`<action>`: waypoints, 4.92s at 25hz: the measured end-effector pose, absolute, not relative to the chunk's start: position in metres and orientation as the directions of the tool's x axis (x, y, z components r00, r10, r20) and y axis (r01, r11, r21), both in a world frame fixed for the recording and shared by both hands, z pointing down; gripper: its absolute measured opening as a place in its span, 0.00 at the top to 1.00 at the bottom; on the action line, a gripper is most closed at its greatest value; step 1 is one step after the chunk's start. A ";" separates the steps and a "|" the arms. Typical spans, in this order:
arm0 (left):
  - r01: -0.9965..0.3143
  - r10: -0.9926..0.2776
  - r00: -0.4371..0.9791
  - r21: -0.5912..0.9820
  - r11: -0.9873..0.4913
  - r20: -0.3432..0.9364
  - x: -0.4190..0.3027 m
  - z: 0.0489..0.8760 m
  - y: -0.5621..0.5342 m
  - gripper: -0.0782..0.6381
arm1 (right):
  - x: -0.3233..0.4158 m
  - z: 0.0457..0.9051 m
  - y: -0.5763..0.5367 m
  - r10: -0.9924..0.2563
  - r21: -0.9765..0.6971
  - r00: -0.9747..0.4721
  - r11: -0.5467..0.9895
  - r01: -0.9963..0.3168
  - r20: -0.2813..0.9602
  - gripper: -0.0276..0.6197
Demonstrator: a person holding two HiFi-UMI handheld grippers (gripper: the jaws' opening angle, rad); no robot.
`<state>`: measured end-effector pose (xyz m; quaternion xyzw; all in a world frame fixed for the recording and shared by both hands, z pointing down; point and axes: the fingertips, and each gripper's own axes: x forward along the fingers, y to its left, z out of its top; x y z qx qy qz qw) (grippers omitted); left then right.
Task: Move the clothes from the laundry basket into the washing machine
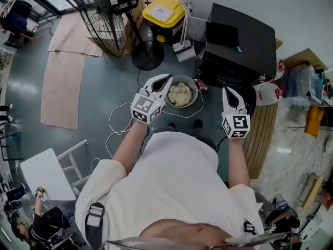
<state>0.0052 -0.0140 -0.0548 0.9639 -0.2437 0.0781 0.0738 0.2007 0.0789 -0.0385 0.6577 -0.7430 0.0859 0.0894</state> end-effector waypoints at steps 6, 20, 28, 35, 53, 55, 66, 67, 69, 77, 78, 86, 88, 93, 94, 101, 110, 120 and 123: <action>-0.558 -0.531 0.823 0.110 -0.823 0.202 0.016 -0.045 -0.018 0.88 | 0.222 -0.032 0.055 -0.940 -0.006 -0.214 0.220 -0.975 0.268 0.94; -0.693 -0.642 0.712 0.135 -0.708 0.285 0.030 -0.017 -0.023 0.88 | 0.244 -0.005 0.016 -0.840 -0.030 -0.404 0.423 -0.906 0.363 0.94; -0.750 -0.680 0.650 0.144 -0.645 0.339 0.022 0.017 -0.026 0.88 | 0.233 0.021 -0.004 -0.764 -0.050 -0.489 0.519 -0.854 0.420 0.94; -0.780 -0.682 0.612 0.166 -0.603 0.400 0.008 0.073 -0.015 0.88 | 0.215 0.070 -0.011 -0.695 -0.075 -0.536 0.576 -0.814 0.480 0.94; -0.781 -0.645 0.601 0.175 -0.599 0.472 -0.026 0.210 -0.021 0.88 | 0.149 0.217 -0.025 -0.538 -0.115 -0.593 0.675 -0.729 0.599 0.94; -0.777 -0.635 0.606 0.185 -0.602 0.479 -0.028 0.232 -0.020 0.88 | 0.145 0.239 -0.027 -0.536 -0.119 -0.588 0.670 -0.733 0.606 0.94; -0.775 -0.611 0.605 0.202 -0.599 0.511 -0.036 0.340 -0.025 0.88 | 0.125 0.348 -0.031 -0.469 -0.130 -0.596 0.705 -0.698 0.652 0.92; -0.777 -0.610 0.602 0.202 -0.597 0.516 -0.038 0.350 -0.026 0.88 | 0.124 0.358 -0.034 -0.464 -0.128 -0.596 0.710 -0.693 0.655 0.92; -0.779 -0.606 0.597 0.201 -0.594 0.525 -0.042 0.371 -0.029 0.88 | 0.120 0.377 -0.040 -0.459 -0.121 -0.597 0.718 -0.686 0.659 0.92; -0.786 -0.603 0.580 0.181 -0.592 0.547 -0.051 0.449 -0.034 0.88 | 0.106 0.460 -0.057 -0.429 -0.111 -0.604 0.748 -0.654 0.672 0.92; -0.784 -0.601 0.579 0.176 -0.595 0.551 -0.052 0.459 -0.035 0.88 | 0.104 0.472 -0.058 -0.421 -0.111 -0.605 0.753 -0.648 0.676 0.92; -0.753 -0.567 0.597 0.153 -0.640 0.568 -0.063 0.531 -0.038 0.88 | 0.094 0.559 -0.065 -0.368 -0.100 -0.604 0.793 -0.600 0.707 0.91; -0.735 -0.548 0.611 0.152 -0.661 0.572 -0.064 0.547 -0.038 0.88 | 0.092 0.579 -0.067 -0.352 -0.100 -0.606 0.805 -0.585 0.714 0.89; -0.697 -0.512 0.630 0.134 -0.704 0.584 -0.069 0.585 -0.046 0.88 | 0.084 0.626 -0.077 -0.295 -0.097 -0.607 0.843 -0.528 0.738 0.85; -0.690 -0.503 0.637 0.141 -0.710 0.585 -0.068 0.593 -0.047 0.88 | 0.082 0.635 -0.078 -0.279 -0.097 -0.607 0.854 -0.511 0.744 0.83; -0.632 -0.451 0.683 0.156 -0.759 0.574 -0.068 0.627 -0.060 0.88 | 0.065 0.681 -0.088 -0.187 -0.097 -0.609 0.910 -0.403 0.770 0.77; -0.528 -0.378 0.740 0.131 -0.839 0.556 -0.060 0.659 -0.075 0.88 | 0.066 0.757 -0.096 -0.033 -0.161 -0.574 0.946 -0.283 0.818 0.51; -0.486 -0.389 0.757 0.055 -0.872 0.525 -0.054 0.676 -0.100 0.88 | 0.063 0.851 -0.090 0.061 -0.184 -0.473 0.958 -0.219 0.879 0.32; -0.481 -0.393 0.755 0.035 -0.876 0.524 -0.056 0.686 -0.097 0.88 | 0.068 0.877 -0.094 0.068 -0.179 -0.435 0.959 -0.219 0.898 0.28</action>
